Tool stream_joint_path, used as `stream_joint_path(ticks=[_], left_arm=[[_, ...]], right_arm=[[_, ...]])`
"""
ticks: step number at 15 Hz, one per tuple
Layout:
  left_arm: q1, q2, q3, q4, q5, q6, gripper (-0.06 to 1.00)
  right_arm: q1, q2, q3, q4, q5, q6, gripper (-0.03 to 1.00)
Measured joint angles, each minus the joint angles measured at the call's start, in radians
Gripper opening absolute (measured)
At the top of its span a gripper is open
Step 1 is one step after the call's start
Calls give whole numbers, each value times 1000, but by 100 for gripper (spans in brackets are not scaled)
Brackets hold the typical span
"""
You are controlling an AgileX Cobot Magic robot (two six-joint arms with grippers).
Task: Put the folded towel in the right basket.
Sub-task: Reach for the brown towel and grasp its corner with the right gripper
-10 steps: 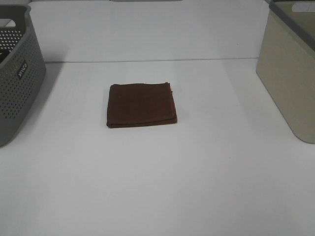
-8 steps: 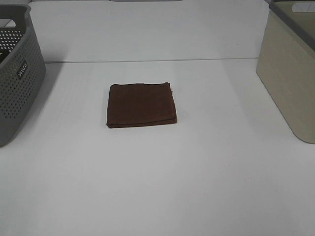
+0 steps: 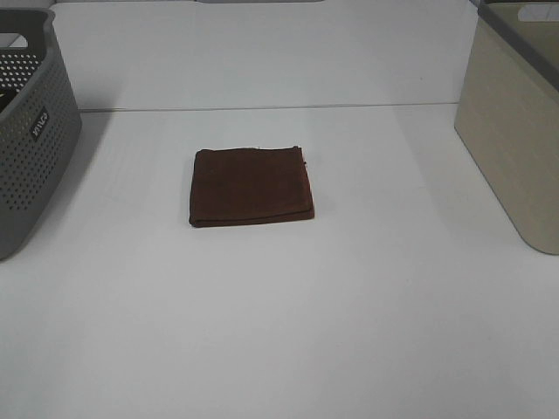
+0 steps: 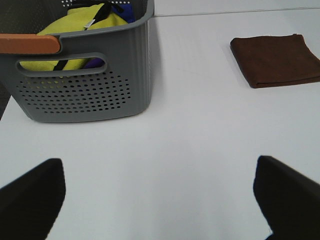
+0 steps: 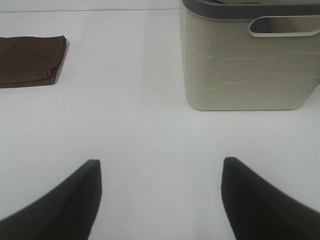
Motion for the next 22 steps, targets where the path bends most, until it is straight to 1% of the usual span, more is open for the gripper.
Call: stream_joint_path(ticks=[22], left_arm=[[0, 0, 0, 0, 0, 0, 97]], right_arm=[[0, 0, 0, 0, 0, 0, 65]])
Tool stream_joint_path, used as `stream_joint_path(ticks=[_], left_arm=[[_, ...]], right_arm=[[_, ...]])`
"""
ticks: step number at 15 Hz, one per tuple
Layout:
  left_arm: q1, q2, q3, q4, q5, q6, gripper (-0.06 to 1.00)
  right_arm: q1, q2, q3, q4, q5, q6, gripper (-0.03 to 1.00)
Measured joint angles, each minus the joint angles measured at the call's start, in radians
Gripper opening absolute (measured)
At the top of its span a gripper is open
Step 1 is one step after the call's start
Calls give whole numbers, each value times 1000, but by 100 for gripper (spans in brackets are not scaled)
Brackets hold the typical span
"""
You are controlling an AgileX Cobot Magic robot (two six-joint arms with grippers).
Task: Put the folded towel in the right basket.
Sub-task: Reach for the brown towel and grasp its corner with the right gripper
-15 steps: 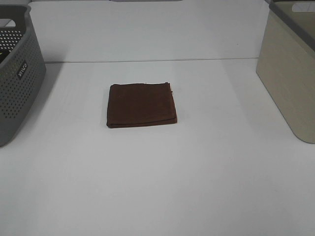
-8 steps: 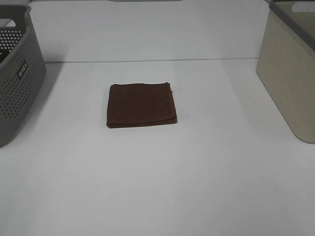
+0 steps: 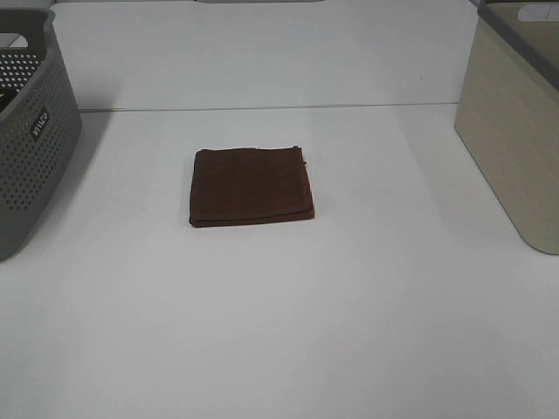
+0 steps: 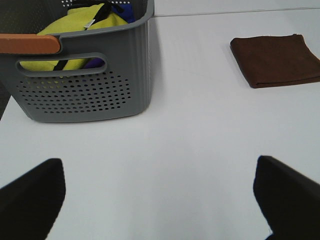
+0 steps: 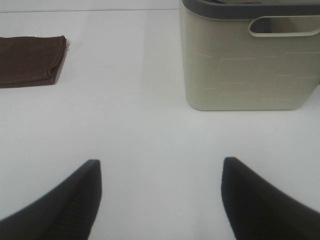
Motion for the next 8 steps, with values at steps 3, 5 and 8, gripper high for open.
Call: stream_joint_path(ticks=[3, 5, 8], left_arm=[[0, 0, 0, 0, 0, 0, 97], [0, 0, 0, 0, 0, 0, 97], [0, 0, 0, 0, 0, 0, 97]], right_arm=[[0, 0, 0, 0, 0, 0, 65], [0, 0, 0, 0, 0, 0, 65], [0, 0, 0, 0, 0, 0, 65]])
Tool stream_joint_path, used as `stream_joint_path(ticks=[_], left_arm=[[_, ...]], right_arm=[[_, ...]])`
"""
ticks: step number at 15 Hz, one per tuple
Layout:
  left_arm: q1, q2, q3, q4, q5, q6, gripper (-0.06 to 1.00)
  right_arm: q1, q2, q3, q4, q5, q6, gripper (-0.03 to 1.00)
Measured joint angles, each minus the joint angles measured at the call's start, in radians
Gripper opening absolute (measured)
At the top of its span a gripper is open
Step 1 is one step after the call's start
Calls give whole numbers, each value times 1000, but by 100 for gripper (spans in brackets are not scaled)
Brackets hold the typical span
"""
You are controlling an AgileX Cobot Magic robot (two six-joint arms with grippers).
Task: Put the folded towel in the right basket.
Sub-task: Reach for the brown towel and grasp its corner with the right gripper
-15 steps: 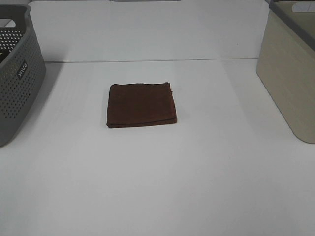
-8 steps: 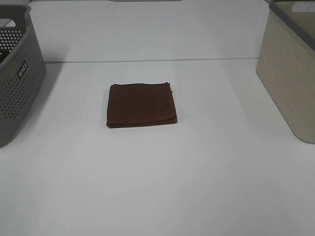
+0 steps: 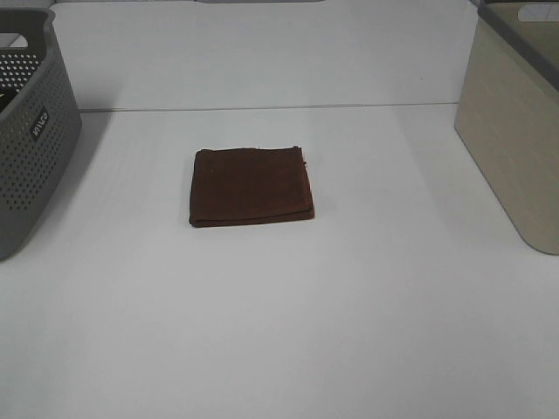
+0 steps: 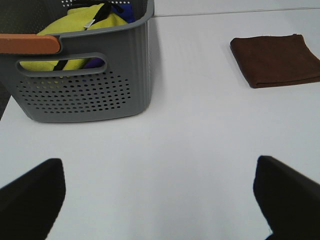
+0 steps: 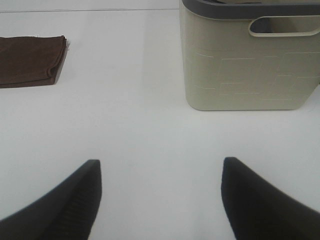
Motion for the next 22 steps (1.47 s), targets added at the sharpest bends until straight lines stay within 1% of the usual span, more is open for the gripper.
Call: stream_joint_path(ticks=[15, 16, 18, 19, 20, 22], left_arm=[[0, 0, 0, 0, 0, 0, 97], [0, 0, 0, 0, 0, 0, 97], [0, 0, 0, 0, 0, 0, 97], [0, 0, 0, 0, 0, 0, 97], [0, 0, 0, 0, 0, 0, 97], [0, 0, 0, 0, 0, 0, 97]], right_arm=[[0, 11, -6, 0, -9, 0, 65], [0, 40, -17, 0, -40, 0, 65], [0, 153, -45, 5, -154, 0, 65], [0, 235, -72, 8, -214, 0, 65], [0, 406, -148, 23, -291, 0, 65], [0, 536, -221, 28, -330, -1, 65]])
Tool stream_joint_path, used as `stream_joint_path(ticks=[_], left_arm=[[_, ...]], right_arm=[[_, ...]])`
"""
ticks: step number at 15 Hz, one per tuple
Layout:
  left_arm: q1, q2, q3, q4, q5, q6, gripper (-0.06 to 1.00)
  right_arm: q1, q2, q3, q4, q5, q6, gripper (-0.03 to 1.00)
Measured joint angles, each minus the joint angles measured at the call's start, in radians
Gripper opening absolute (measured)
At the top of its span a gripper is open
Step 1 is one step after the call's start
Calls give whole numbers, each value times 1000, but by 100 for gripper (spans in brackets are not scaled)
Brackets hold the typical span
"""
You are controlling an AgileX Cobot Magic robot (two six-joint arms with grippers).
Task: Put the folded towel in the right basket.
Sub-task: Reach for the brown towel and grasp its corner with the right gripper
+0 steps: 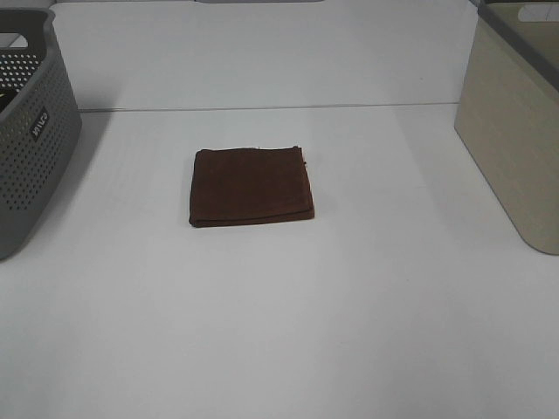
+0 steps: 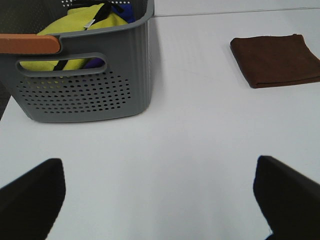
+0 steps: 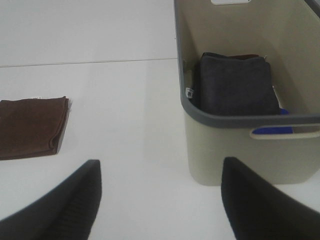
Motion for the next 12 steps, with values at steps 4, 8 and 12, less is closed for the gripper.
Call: stream_joint_path(ticks=[4, 8, 12], left_arm=[[0, 0, 0, 0, 0, 0, 97], [0, 0, 0, 0, 0, 0, 97], [0, 0, 0, 0, 0, 0, 97]], right_arm=[[0, 356, -232, 25, -12, -42, 65], [0, 693, -469, 152, 35, -126, 65], [25, 935, -668, 233, 97, -209, 65]])
